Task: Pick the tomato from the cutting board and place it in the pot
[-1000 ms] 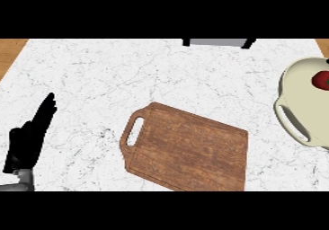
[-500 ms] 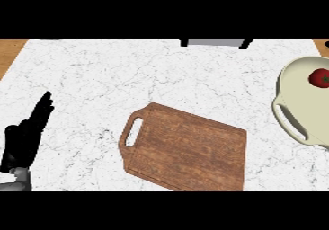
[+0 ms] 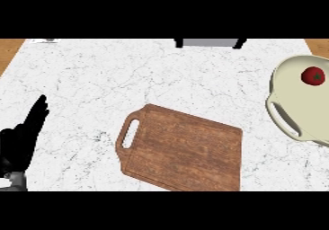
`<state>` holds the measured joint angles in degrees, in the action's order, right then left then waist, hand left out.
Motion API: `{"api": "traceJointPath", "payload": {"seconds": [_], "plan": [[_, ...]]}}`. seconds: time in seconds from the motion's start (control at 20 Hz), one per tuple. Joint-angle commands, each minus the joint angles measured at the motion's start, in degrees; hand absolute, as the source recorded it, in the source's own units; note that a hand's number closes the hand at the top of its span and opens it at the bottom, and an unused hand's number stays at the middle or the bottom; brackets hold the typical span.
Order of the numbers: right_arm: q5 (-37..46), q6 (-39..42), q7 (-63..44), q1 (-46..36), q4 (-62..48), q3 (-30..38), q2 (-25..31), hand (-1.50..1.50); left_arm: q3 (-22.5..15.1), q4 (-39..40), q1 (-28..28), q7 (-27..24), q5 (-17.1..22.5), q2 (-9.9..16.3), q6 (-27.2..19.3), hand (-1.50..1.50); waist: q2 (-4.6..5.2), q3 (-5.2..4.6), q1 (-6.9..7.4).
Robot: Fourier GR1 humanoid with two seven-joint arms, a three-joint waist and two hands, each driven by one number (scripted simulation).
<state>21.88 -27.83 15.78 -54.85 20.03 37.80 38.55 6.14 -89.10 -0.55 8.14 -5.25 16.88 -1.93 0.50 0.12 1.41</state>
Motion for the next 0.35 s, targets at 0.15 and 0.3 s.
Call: {"api": "traceJointPath", "payload": {"seconds": [0.15, 0.3], "plan": [[-8.3, 8.5, 5.7, 9.4, 6.8, 3.0, -1.8, -1.50, -0.7, 0.2, 0.8, 1.5, -1.7, -1.9, -1.3, 0.00, -0.58, -0.09, -1.75], [-10.9, 11.2, 1.4, 14.6, 15.5, 2.9, -1.3, -1.50, 2.3, -0.8, -2.3, -0.5, -0.1, -0.9, -0.6, 0.00, -0.94, -0.17, -2.36]]}}
